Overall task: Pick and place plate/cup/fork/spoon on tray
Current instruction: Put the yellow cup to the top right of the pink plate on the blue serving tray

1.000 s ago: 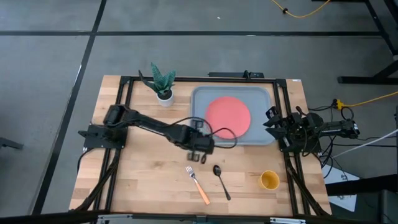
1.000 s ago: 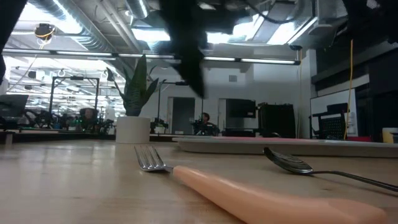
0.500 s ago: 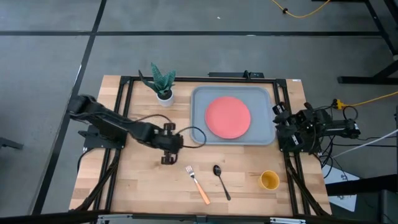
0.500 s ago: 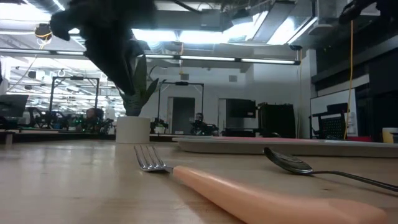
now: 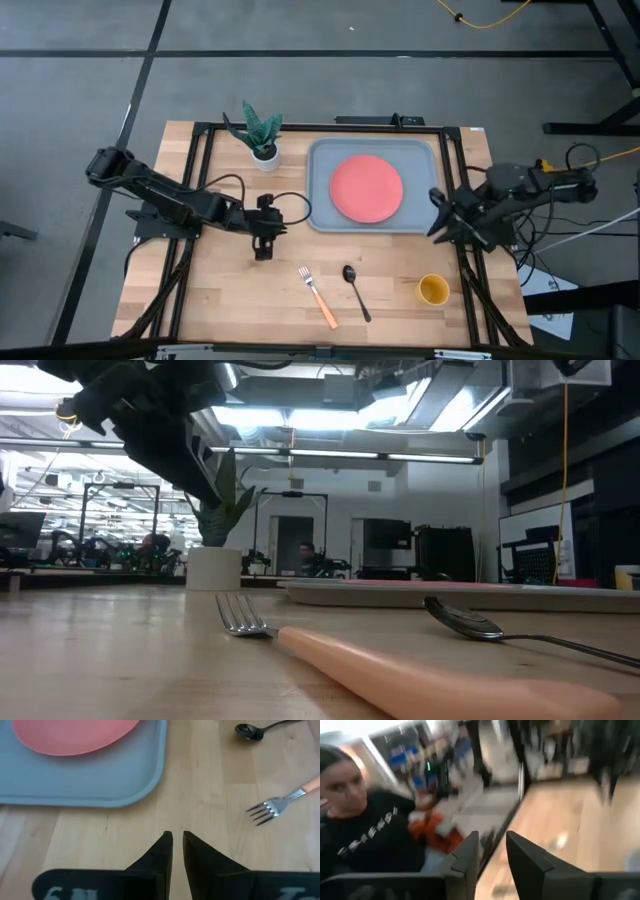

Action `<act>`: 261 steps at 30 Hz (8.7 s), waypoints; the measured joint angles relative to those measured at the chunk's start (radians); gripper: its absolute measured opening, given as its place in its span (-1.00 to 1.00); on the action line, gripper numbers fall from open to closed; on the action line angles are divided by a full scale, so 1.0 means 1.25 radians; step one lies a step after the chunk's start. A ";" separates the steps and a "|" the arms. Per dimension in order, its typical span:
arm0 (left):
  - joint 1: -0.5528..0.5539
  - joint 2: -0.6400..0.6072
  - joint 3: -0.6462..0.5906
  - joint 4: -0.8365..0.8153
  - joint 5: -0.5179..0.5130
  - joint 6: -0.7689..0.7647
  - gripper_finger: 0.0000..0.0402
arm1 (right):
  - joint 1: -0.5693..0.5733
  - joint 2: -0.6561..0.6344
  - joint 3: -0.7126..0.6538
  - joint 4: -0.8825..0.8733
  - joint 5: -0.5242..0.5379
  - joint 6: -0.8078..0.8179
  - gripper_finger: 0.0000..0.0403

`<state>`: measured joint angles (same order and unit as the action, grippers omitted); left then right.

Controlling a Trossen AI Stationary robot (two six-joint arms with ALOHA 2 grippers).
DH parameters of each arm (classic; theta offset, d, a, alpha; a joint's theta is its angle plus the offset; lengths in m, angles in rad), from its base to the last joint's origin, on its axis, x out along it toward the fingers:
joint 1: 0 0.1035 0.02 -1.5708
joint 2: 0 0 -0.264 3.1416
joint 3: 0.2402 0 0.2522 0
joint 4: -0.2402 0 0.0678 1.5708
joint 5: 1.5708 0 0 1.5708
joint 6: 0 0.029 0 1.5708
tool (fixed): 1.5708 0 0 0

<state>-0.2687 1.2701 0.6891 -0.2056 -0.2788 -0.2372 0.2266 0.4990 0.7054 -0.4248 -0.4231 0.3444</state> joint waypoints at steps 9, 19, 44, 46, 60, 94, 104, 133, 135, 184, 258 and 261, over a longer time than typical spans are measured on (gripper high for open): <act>0.000 0.000 0.000 0.000 -0.036 0.002 -0.81 | 0.164 0.217 0.107 -0.254 -0.056 0.209 -0.49; 0.000 0.000 0.000 0.000 -0.084 0.003 -0.81 | 0.300 0.309 0.107 -0.343 0.024 0.393 -0.49; 0.000 0.001 0.000 0.001 -0.085 0.003 -0.81 | 0.305 0.353 0.106 -0.478 0.241 0.178 -0.49; 0.000 0.001 0.000 0.001 -0.085 0.003 -0.81 | 0.305 0.376 0.106 -0.480 0.240 0.178 -0.49; 0.000 0.001 0.000 0.001 -0.085 0.003 -0.81 | 0.340 0.500 0.106 -0.453 0.173 0.199 -0.49; 0.000 0.001 0.001 0.001 -0.085 0.003 -0.81 | 0.425 0.570 0.106 -0.428 0.266 0.310 -0.49; 0.000 0.001 0.001 0.001 -0.085 0.003 -0.81 | 0.425 0.660 0.105 -0.388 0.279 0.307 -0.49; 0.000 0.001 0.001 0.001 -0.083 0.003 -0.81 | 0.276 0.675 0.497 -0.782 0.788 0.219 -0.99; 0.000 0.001 0.001 0.007 -0.082 0.002 -0.81 | 0.223 0.675 0.534 -0.784 0.877 0.169 -0.99; -0.030 0.001 0.001 0.049 -0.105 0.012 -0.81 | -0.788 0.665 0.383 -0.600 0.458 -0.513 -0.99; -0.004 0.001 0.000 0.077 -0.183 0.093 -0.81 | -0.993 0.668 0.203 -0.395 0.337 -0.590 -0.91; -0.004 0.001 0.000 0.077 -0.183 0.093 -0.81 | -0.993 0.677 0.203 -0.398 0.337 -0.577 -0.91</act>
<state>-0.2733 1.2716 0.6895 -0.1097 -0.5076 -0.1207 -1.0145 1.3452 0.9588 -0.9222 -0.0021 -0.3770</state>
